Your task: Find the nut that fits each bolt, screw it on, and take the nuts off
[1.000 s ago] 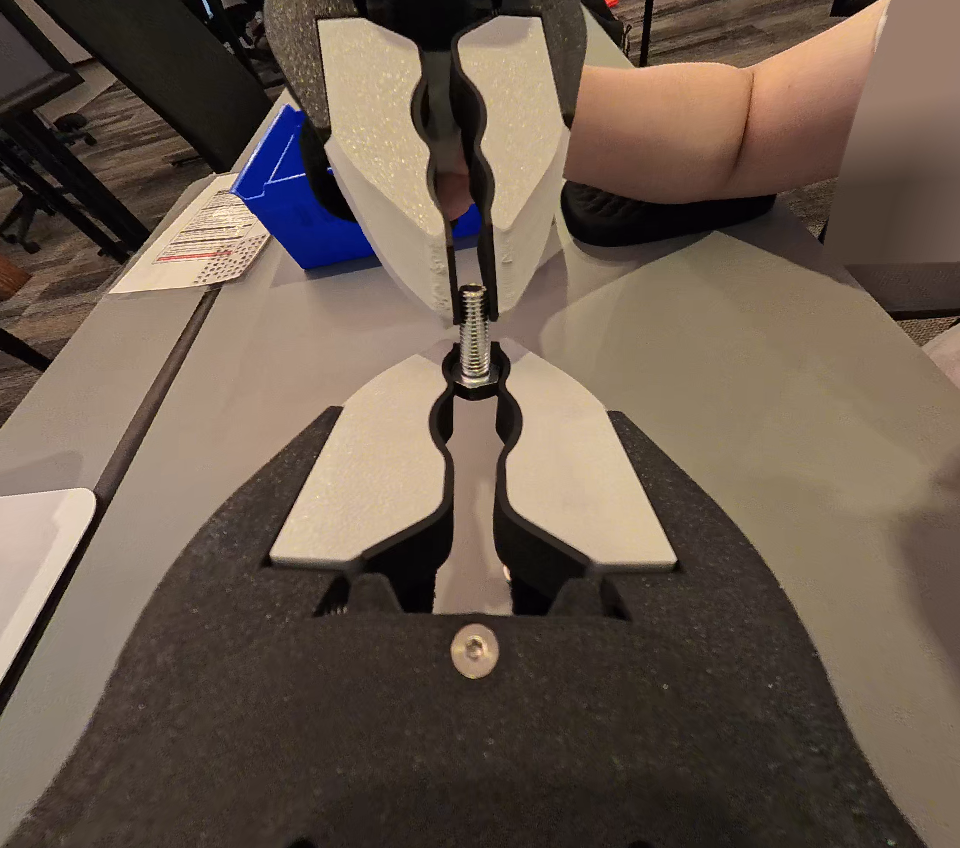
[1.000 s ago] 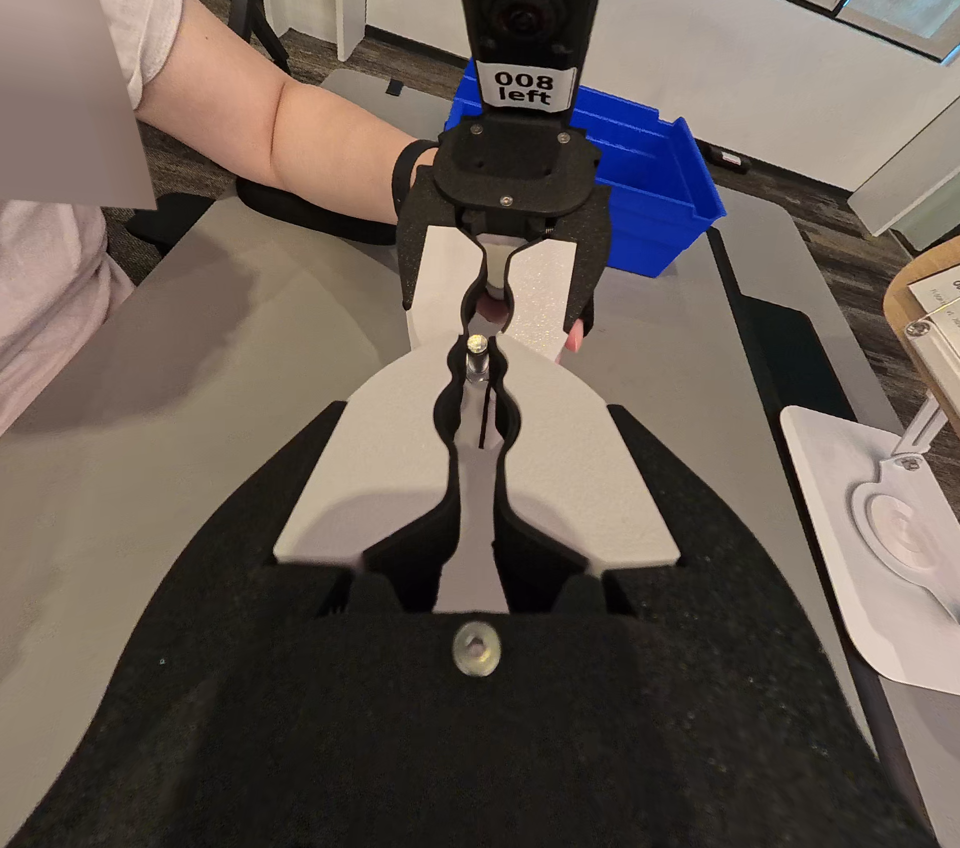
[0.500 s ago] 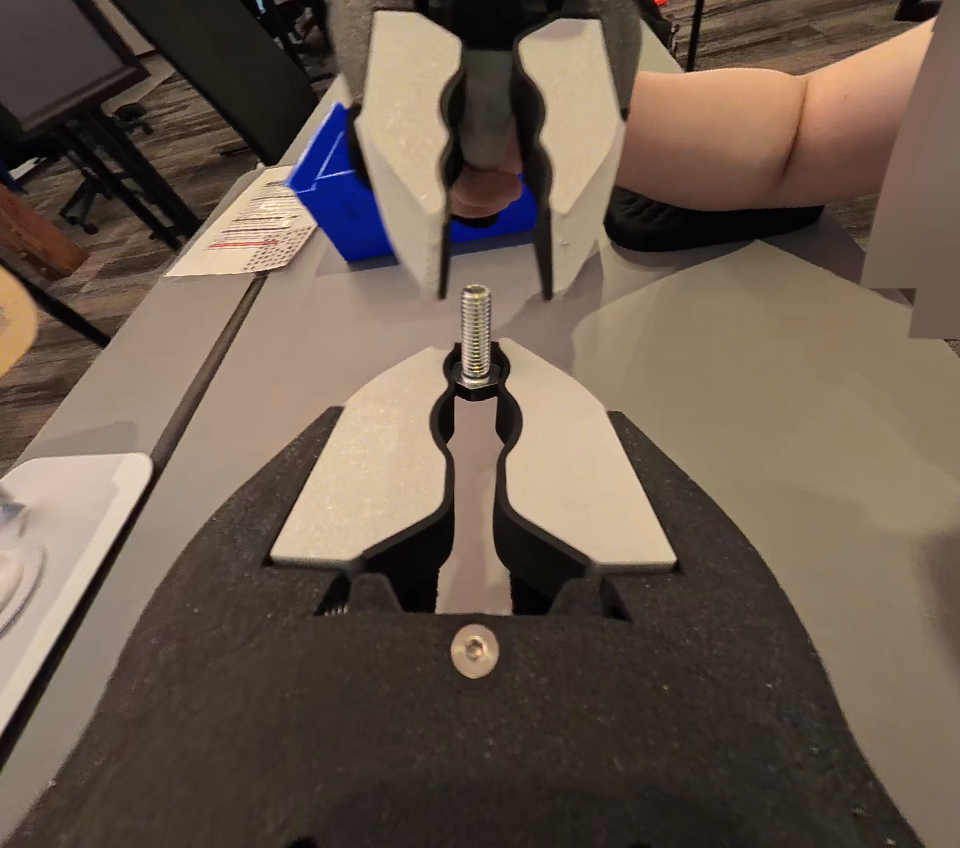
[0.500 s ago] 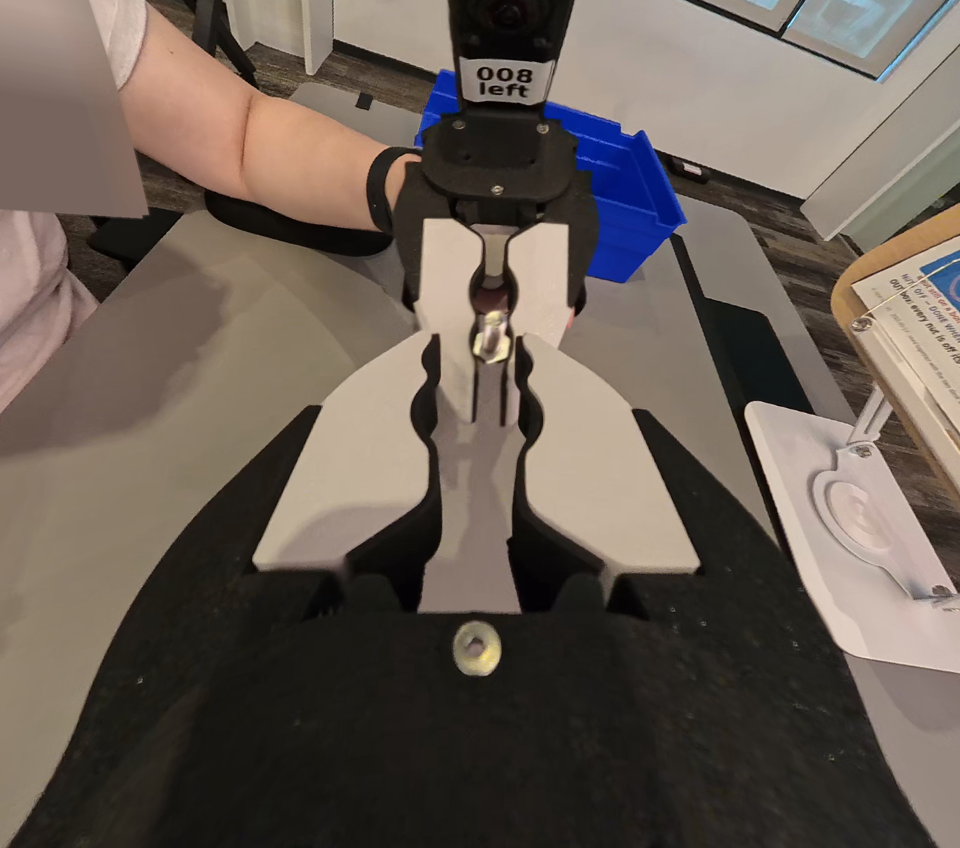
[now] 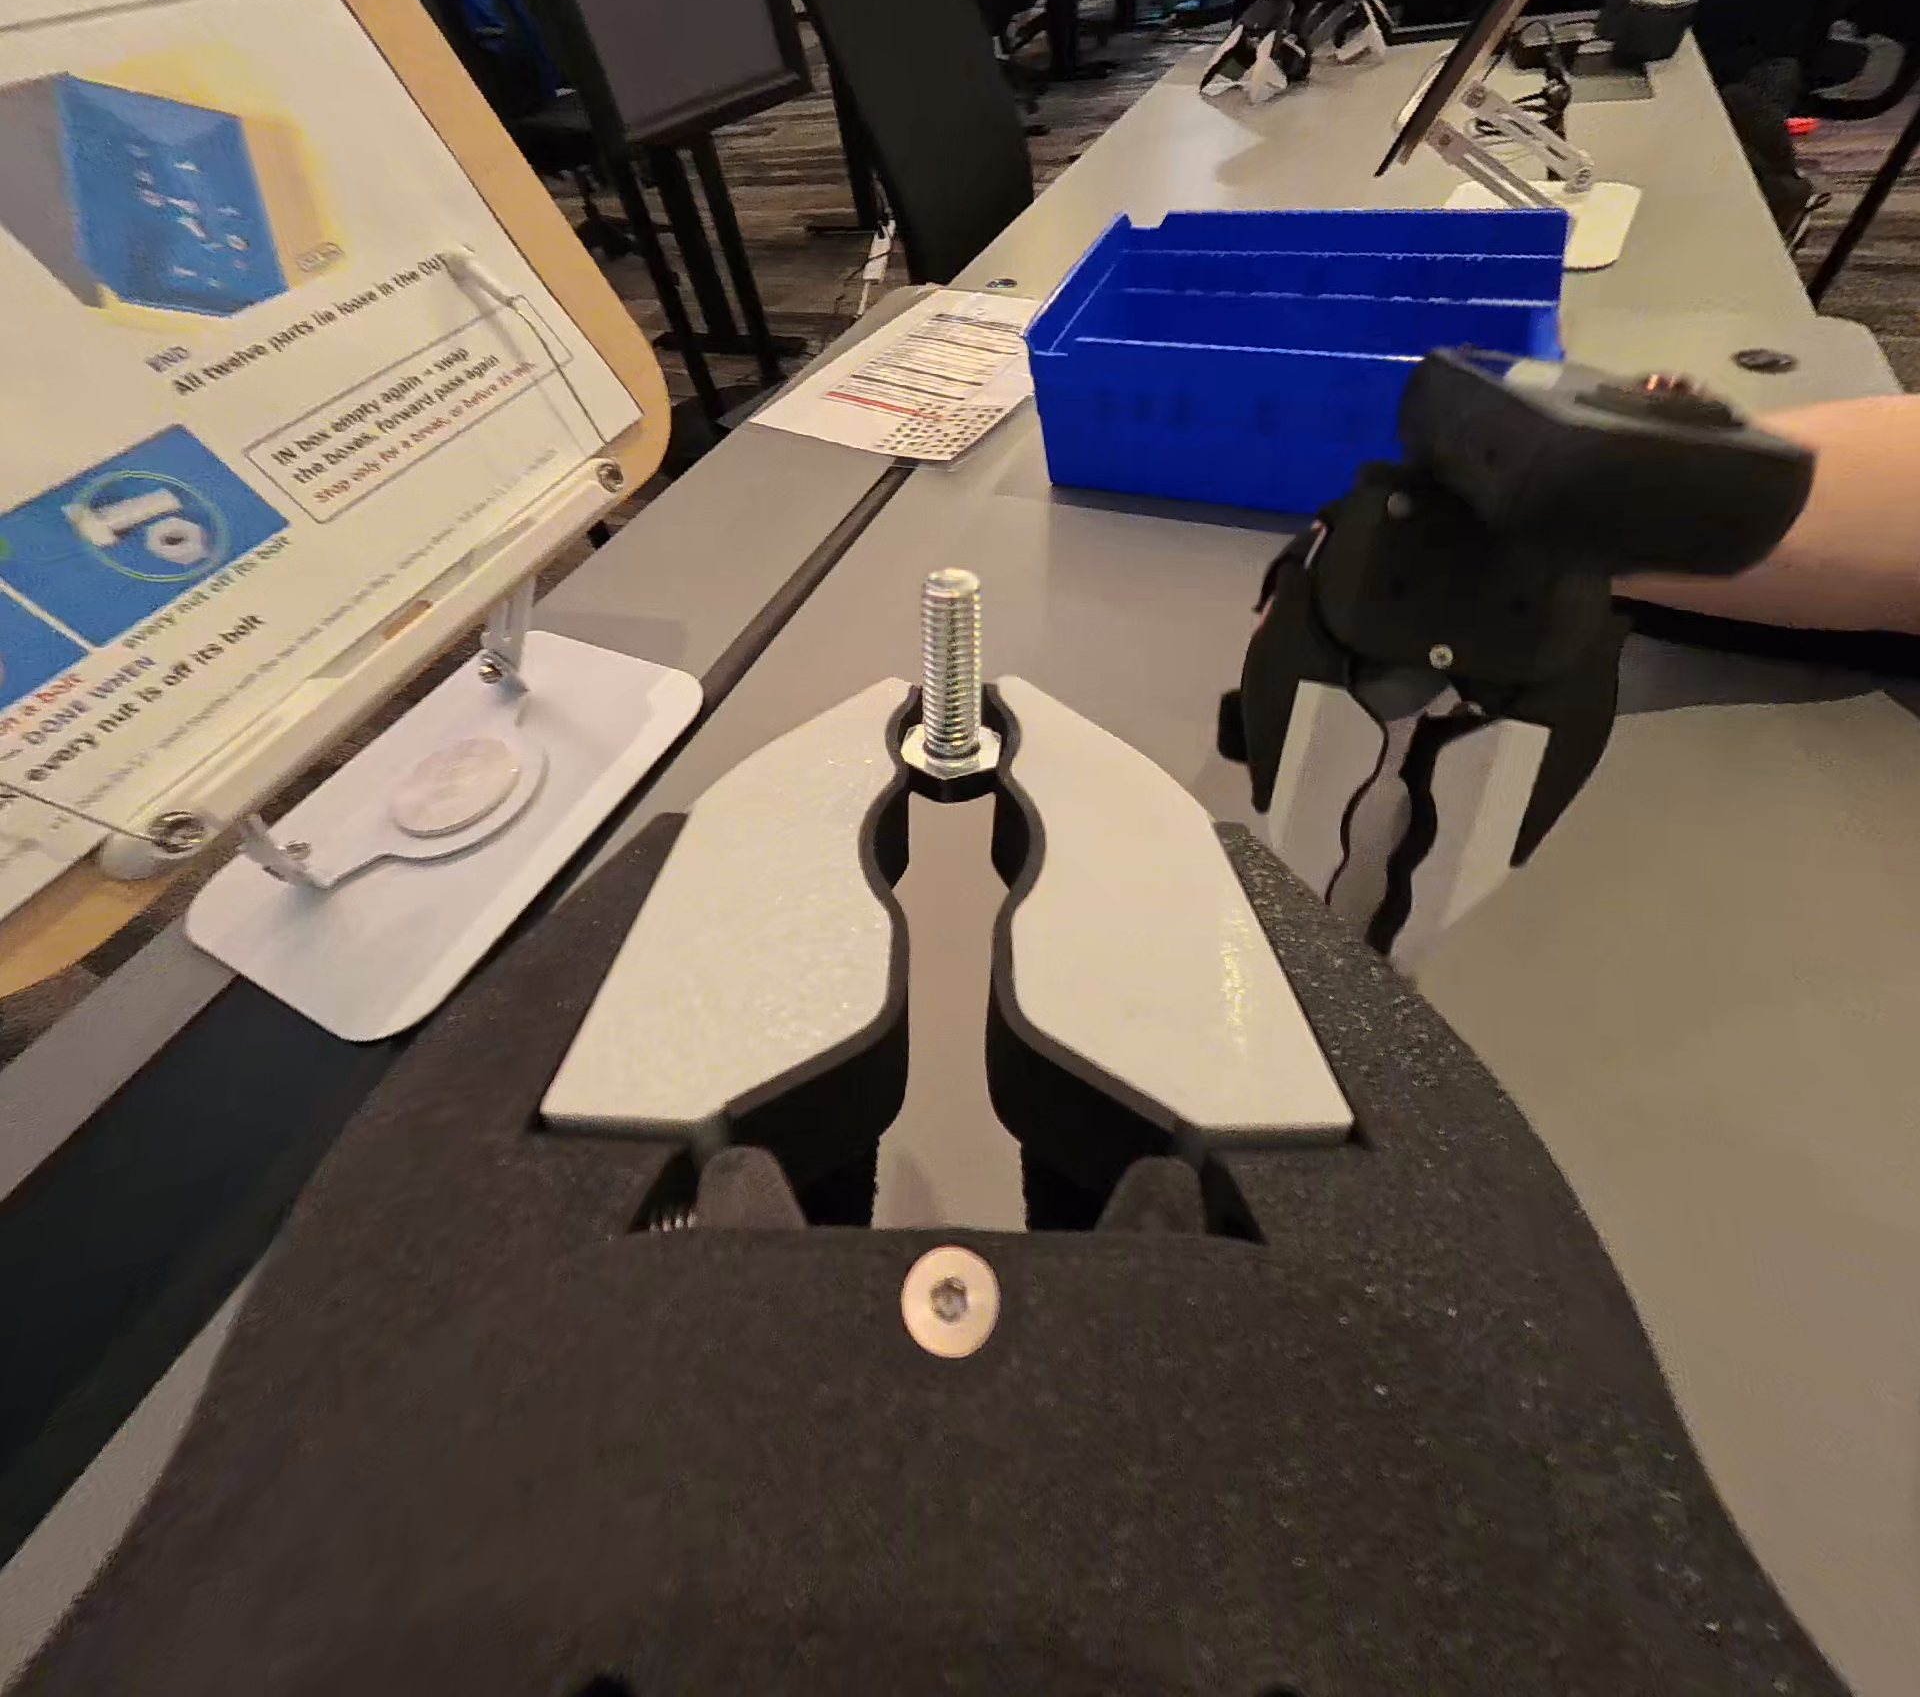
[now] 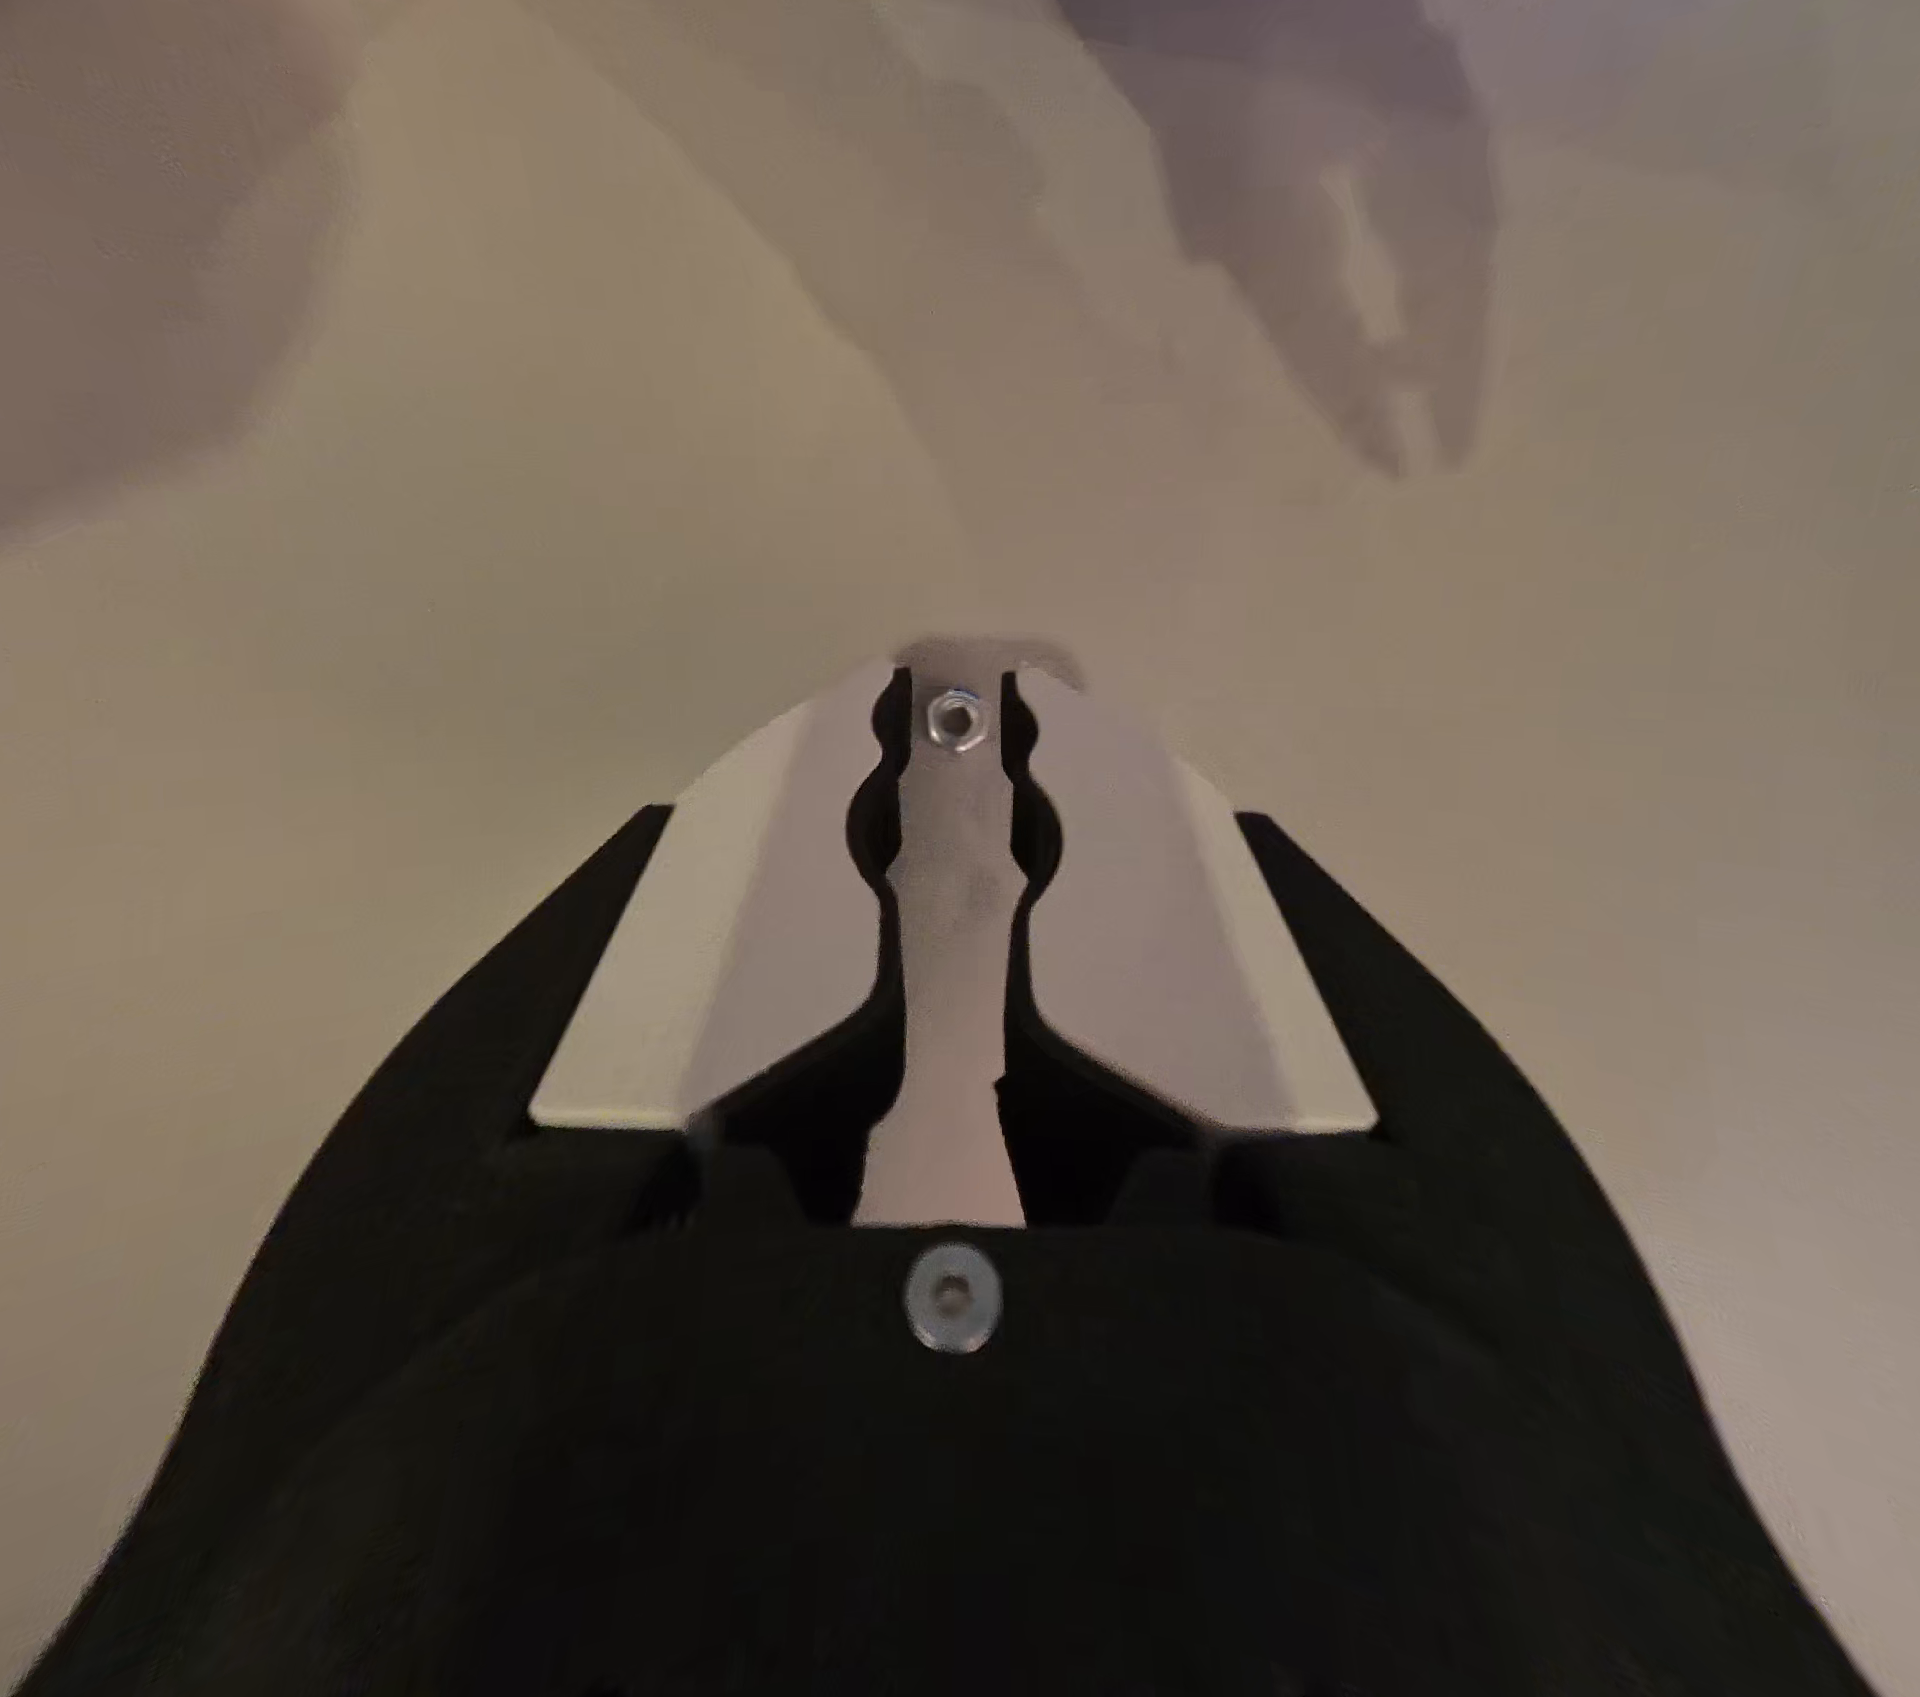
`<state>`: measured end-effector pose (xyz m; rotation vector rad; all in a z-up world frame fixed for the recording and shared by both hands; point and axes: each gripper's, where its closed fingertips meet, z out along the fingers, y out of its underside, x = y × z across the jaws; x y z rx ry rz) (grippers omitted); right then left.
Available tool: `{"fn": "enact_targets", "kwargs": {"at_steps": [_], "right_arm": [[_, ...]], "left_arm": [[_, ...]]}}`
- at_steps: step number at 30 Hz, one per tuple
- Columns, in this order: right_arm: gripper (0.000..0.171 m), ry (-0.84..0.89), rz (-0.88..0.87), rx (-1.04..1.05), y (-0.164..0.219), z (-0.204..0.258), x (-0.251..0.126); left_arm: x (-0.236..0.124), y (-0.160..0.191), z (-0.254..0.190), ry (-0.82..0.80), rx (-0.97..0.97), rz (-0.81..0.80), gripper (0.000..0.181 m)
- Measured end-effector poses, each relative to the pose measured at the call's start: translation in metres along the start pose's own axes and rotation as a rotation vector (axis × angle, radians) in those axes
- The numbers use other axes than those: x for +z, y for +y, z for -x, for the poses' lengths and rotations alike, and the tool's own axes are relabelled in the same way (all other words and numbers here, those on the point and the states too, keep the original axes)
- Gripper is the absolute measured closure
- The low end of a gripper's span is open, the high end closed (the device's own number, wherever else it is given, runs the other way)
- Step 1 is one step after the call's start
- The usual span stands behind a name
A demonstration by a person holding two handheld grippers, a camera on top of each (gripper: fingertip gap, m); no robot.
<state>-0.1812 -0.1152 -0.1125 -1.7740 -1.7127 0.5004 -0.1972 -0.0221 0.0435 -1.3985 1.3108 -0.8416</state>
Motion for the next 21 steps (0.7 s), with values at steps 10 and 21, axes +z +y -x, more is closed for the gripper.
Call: {"fn": "enact_targets", "kwargs": {"at_steps": [10,21], "right_arm": [[0.150,-0.030,0.060,0.023,0.023,0.000,0.028],[0.156,-0.060,0.039,0.047,0.028,0.001,0.036]], "left_arm": [[0.002,-0.001,-0.004,-0.002,0.038,0.014,0.171],[0.007,0.004,-0.010,0.040,0.021,0.038,0.171]]}}
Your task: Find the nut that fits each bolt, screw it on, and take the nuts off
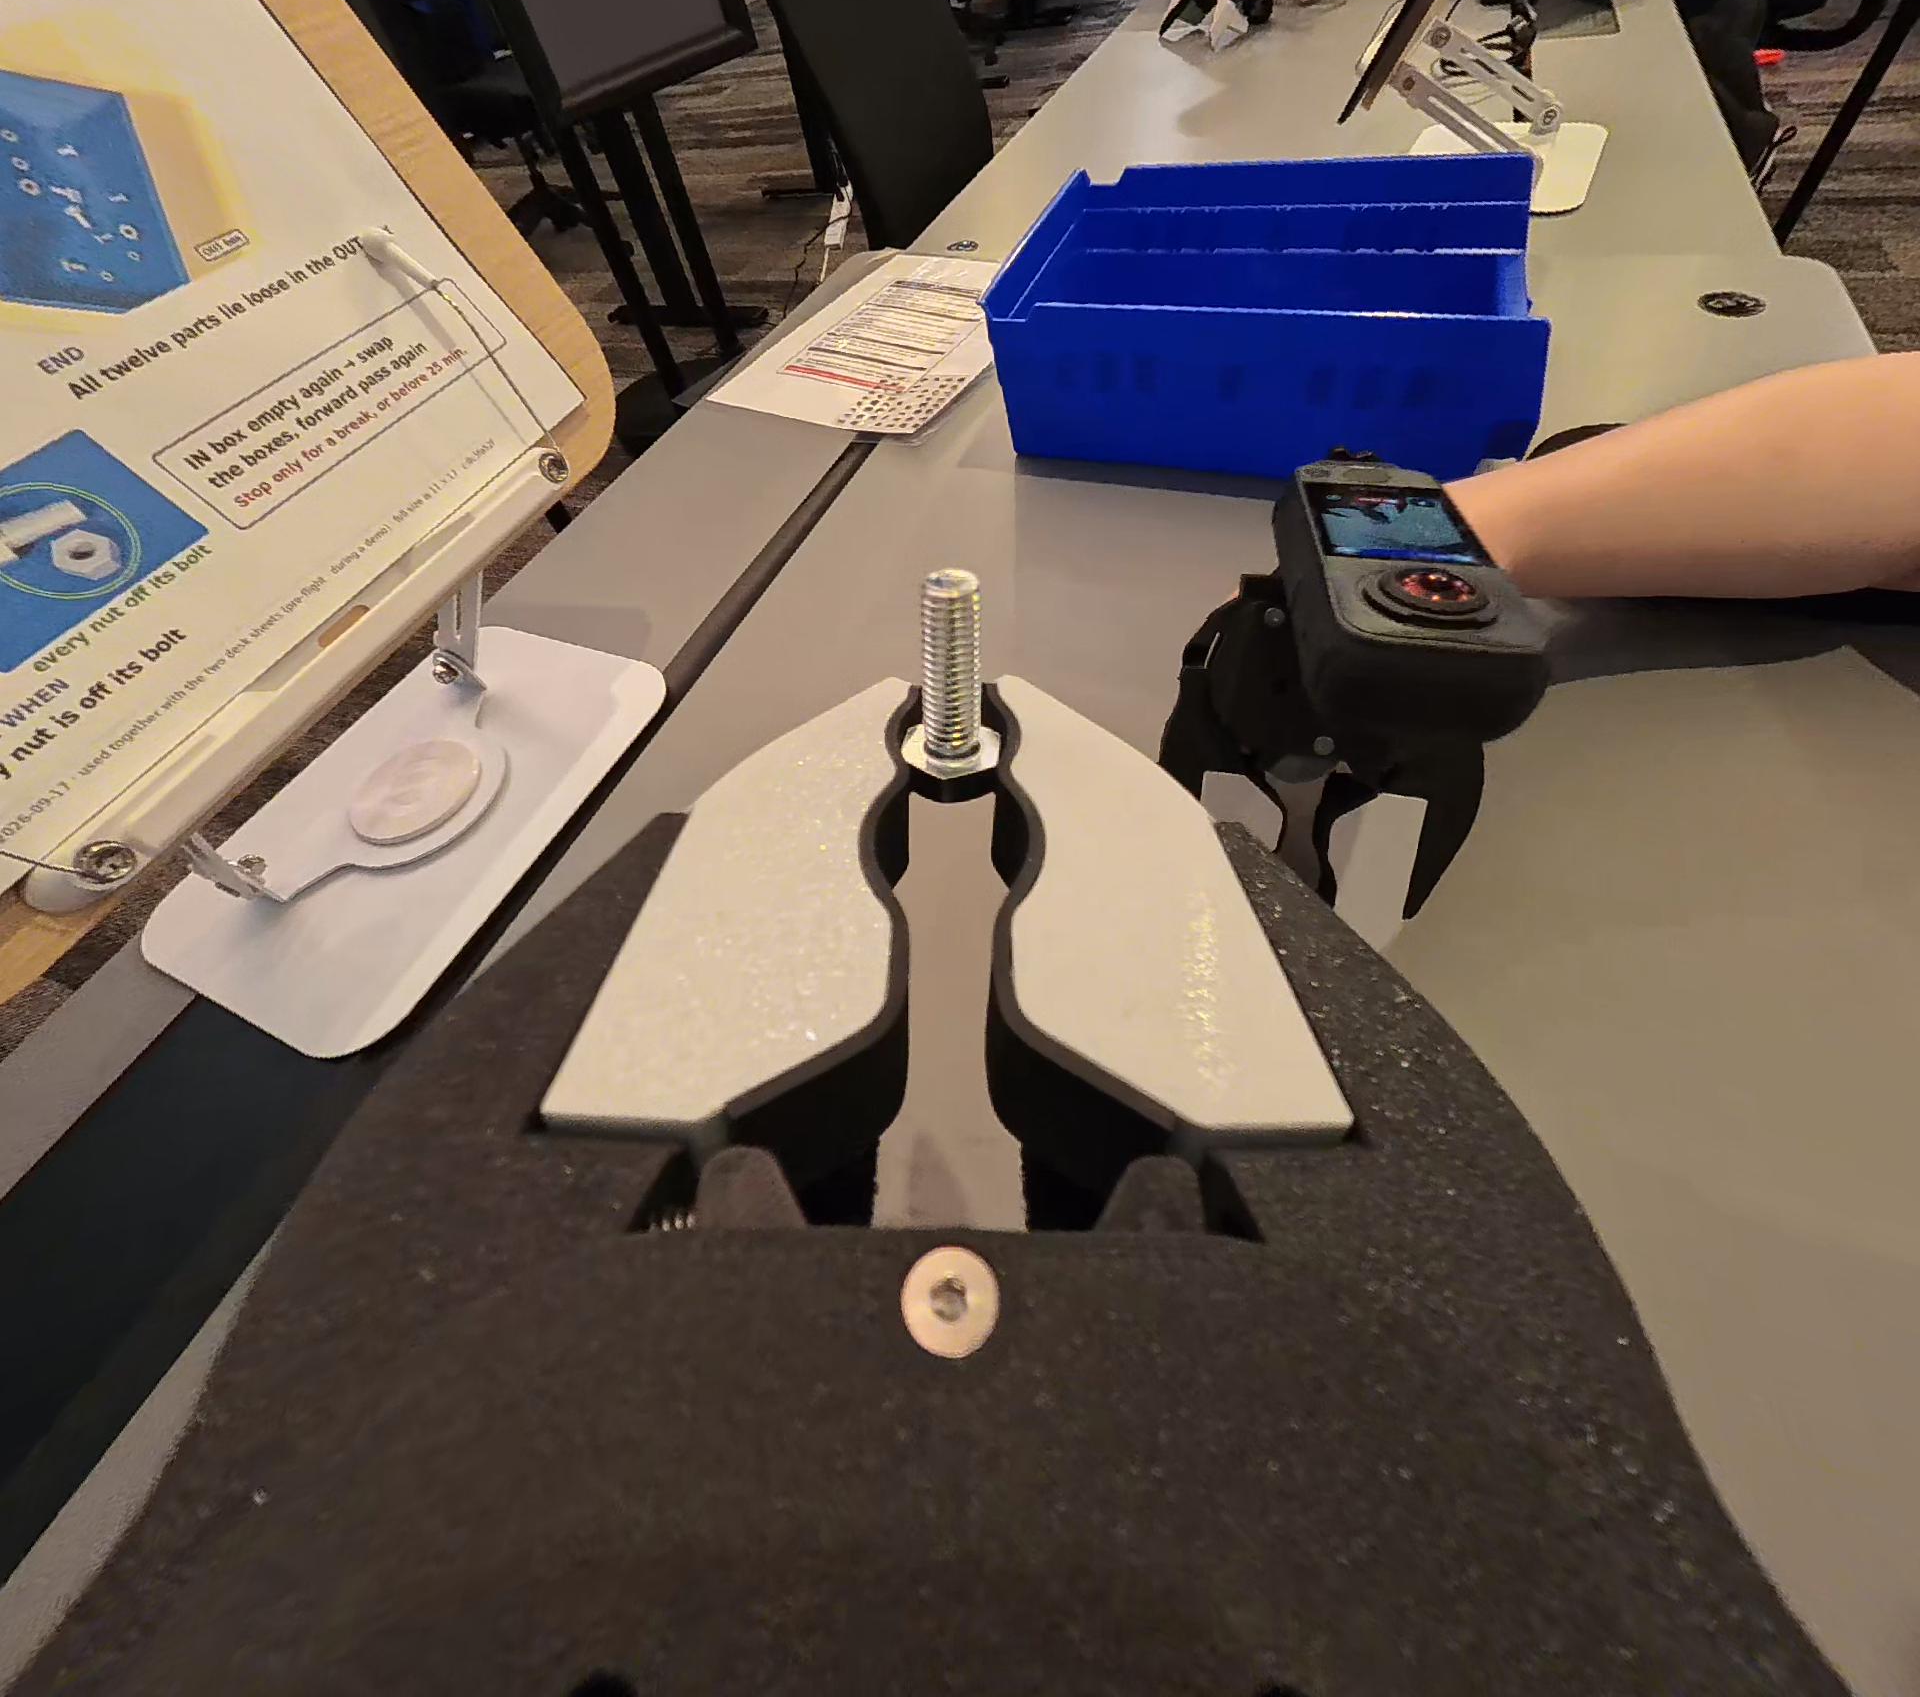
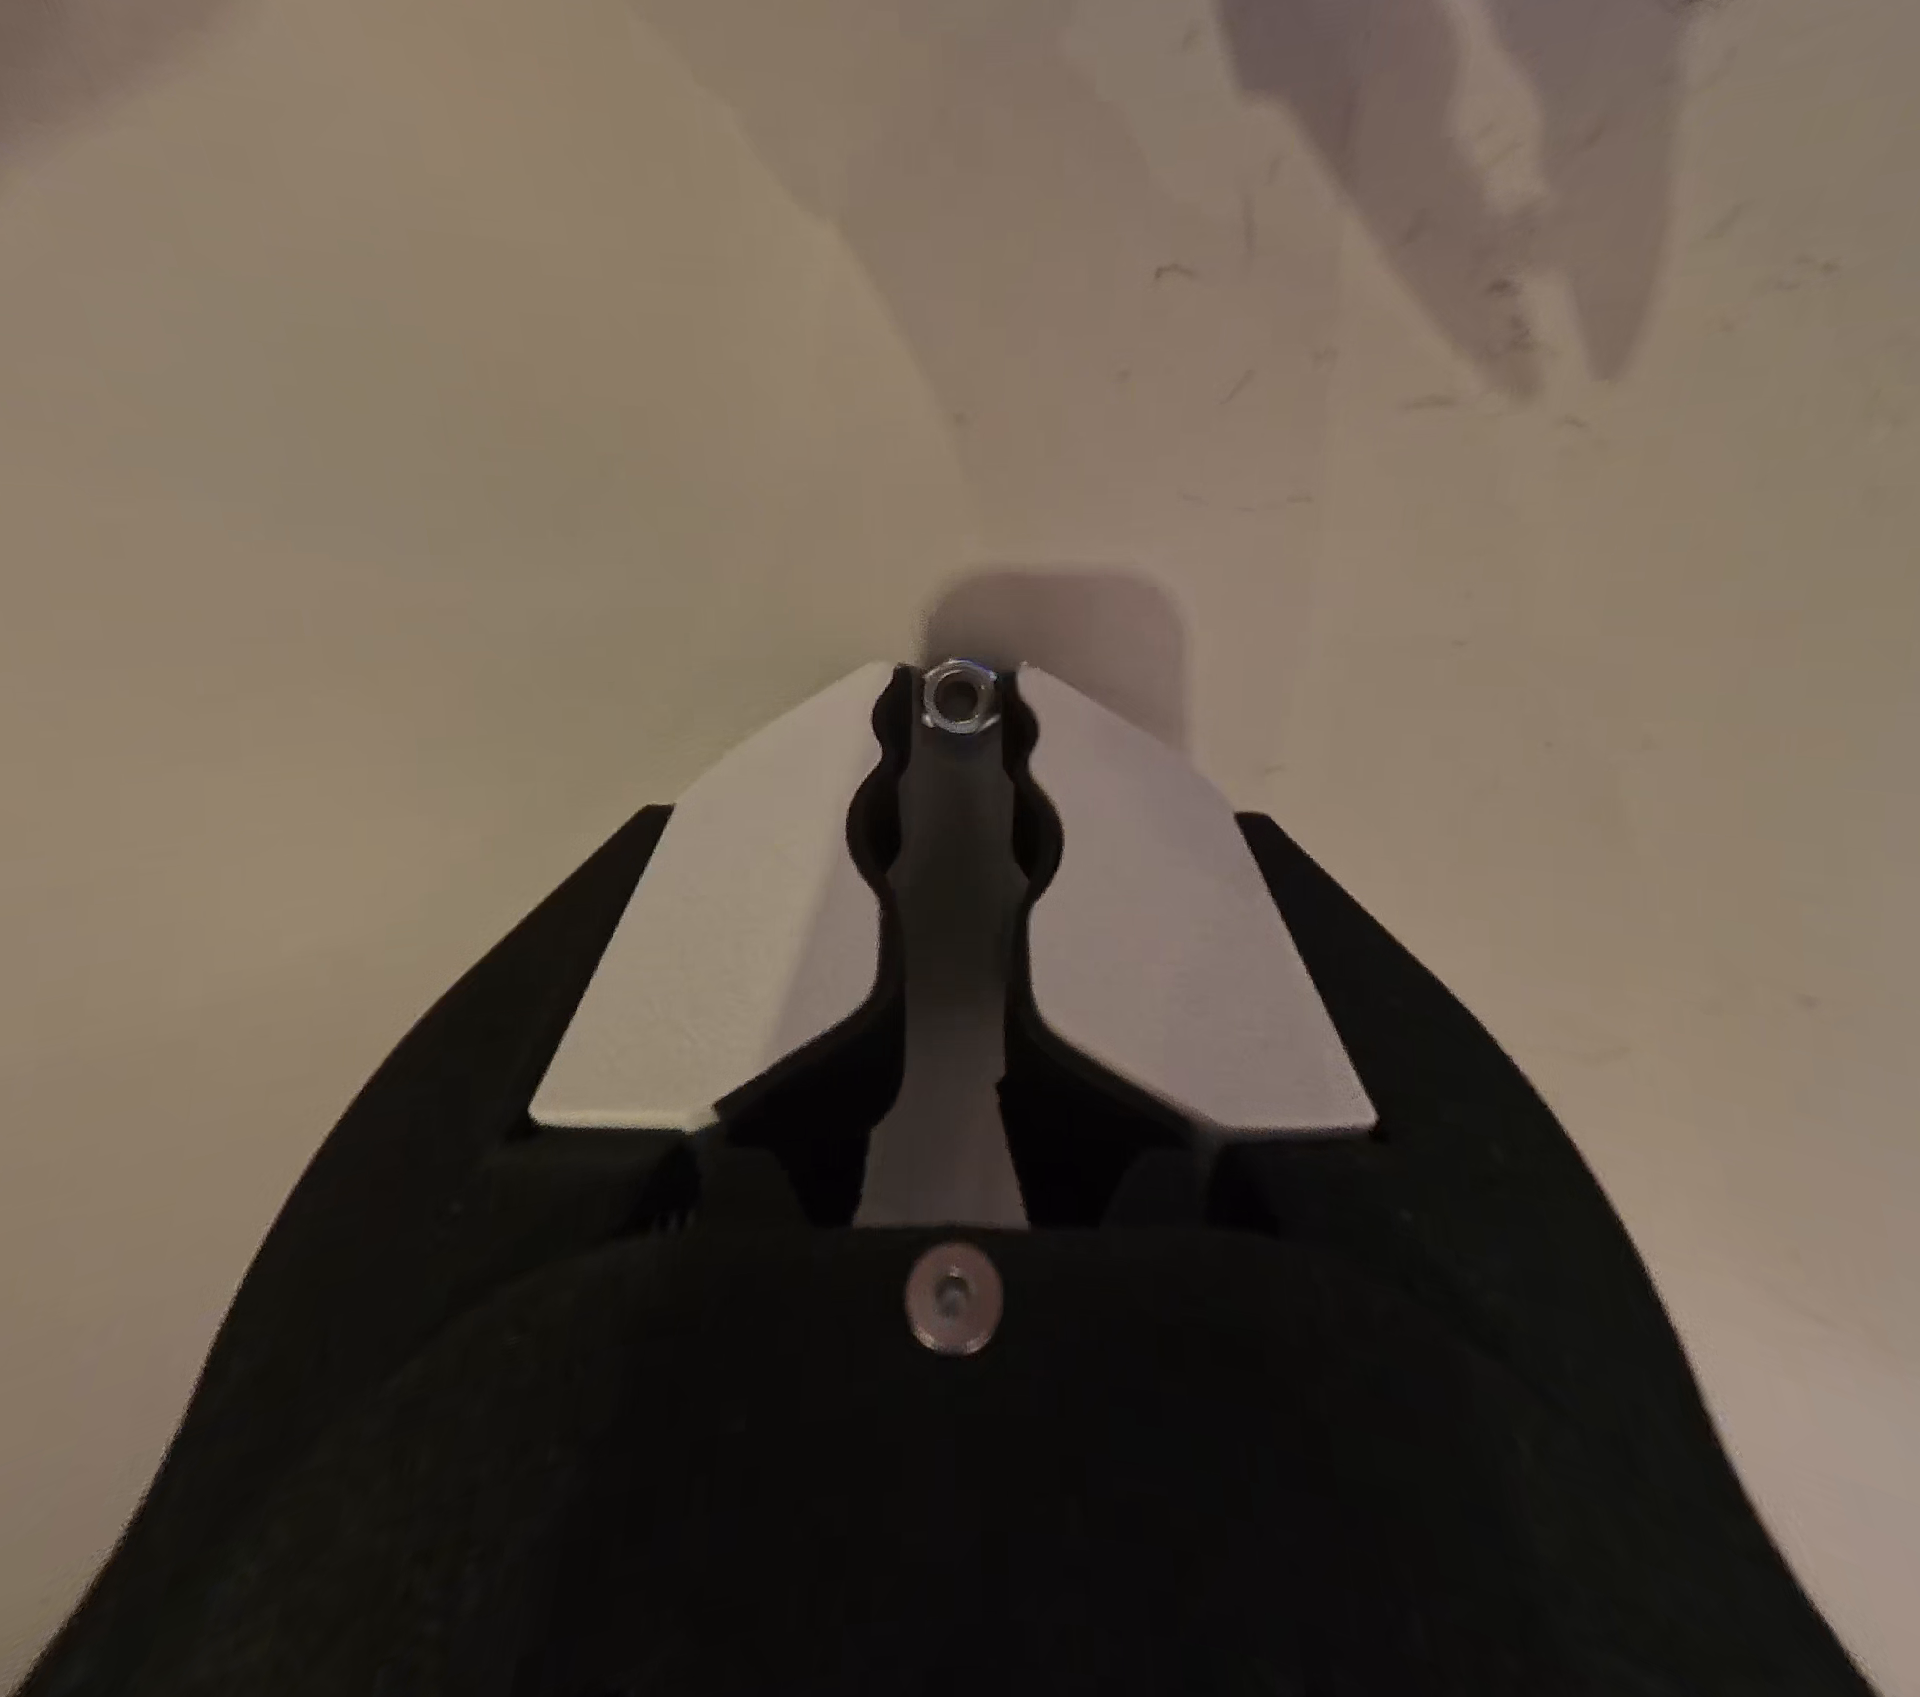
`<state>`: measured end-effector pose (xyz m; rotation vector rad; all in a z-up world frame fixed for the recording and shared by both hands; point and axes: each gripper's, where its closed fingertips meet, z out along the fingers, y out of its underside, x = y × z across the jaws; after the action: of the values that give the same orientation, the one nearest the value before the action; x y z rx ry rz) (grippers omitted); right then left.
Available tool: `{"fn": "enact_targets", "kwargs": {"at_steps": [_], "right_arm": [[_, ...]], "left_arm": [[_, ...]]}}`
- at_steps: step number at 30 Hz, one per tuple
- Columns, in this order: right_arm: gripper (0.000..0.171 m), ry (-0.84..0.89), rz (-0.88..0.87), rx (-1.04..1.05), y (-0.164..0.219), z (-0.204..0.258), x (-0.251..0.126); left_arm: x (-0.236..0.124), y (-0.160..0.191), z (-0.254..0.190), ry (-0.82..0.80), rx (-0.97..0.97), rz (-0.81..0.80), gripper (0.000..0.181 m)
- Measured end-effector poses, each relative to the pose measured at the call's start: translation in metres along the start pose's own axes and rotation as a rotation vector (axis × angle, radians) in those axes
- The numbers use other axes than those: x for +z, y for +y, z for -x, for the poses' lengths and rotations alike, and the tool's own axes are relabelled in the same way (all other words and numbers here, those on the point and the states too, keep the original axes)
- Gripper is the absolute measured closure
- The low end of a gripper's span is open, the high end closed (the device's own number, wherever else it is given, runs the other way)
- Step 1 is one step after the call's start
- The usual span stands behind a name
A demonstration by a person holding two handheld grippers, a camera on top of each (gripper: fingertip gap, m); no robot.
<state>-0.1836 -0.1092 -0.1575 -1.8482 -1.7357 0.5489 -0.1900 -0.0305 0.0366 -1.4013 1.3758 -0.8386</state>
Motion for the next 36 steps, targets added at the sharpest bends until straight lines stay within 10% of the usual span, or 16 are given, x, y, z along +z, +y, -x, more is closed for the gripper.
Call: {"fn": "enact_targets", "kwargs": {"at_steps": [7,16,36], "right_arm": [[0.157,0.046,-0.047,-0.030,-0.011,-0.008,-0.022],[0.157,0.267,-0.533,0.048,-0.084,-0.029,-0.168],[0.157,0.272,-0.382,-0.194,-0.085,-0.004,-0.147]], "left_arm": [[0.013,0.013,-0.004,0.016,-0.006,0.041,0.171],[0.054,0.045,-0.041,0.081,0.075,0.170,0.171],[0.061,0.040,-0.098,0.245,0.302,0.136,0.172]]}}
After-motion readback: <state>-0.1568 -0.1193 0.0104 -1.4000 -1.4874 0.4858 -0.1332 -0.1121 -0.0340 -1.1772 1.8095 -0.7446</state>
